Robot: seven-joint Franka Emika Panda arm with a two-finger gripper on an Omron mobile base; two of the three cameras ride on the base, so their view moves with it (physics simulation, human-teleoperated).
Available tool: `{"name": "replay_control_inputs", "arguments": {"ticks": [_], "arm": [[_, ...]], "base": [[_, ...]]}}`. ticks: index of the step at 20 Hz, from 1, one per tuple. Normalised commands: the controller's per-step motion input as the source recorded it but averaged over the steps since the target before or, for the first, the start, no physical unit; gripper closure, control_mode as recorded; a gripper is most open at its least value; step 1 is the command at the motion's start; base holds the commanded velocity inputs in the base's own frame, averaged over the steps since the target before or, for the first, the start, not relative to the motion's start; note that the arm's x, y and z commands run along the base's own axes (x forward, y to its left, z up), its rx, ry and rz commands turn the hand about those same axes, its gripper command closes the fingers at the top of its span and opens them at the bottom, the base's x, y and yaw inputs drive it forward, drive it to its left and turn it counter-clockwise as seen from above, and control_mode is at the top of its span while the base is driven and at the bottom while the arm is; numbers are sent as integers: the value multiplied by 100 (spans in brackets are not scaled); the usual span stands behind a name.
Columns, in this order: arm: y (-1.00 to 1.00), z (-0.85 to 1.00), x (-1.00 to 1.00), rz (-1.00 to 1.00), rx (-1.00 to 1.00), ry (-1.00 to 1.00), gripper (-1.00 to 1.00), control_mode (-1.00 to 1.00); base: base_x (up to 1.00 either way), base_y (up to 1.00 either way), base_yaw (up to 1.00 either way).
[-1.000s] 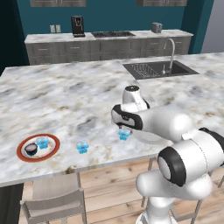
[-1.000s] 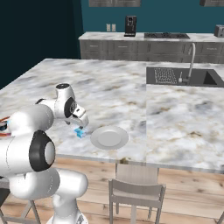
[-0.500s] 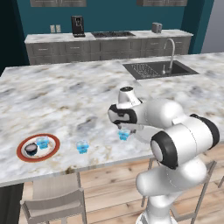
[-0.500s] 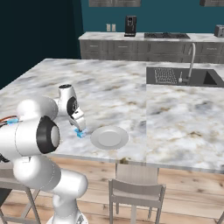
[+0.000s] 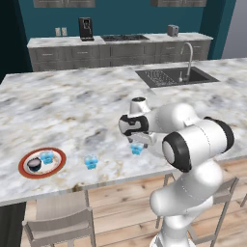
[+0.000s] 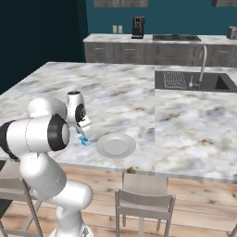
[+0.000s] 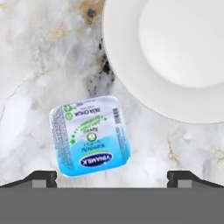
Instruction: Place two yogurt containers on each plate.
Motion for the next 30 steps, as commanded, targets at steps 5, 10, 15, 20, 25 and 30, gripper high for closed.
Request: {"name": "replay_control_inputs", "arguments": {"ticks": [5, 10, 15, 20, 25, 30], "arm": [[0, -12, 19, 0, 0, 1, -100, -100], [0, -21, 20, 0, 0, 0, -100, -100], [0, -20, 19, 0, 0, 0, -100, -100], [0, -19, 12, 0, 0, 0, -100, -100], [1, -10, 13, 0, 0, 0, -100, -100], [2, -10, -1, 0, 2, 0, -100, -100]], "base": [[0, 0, 0], [0, 0, 0], [0, 0, 0], [0, 0, 0], [0, 0, 0], [0, 0, 0]]}}
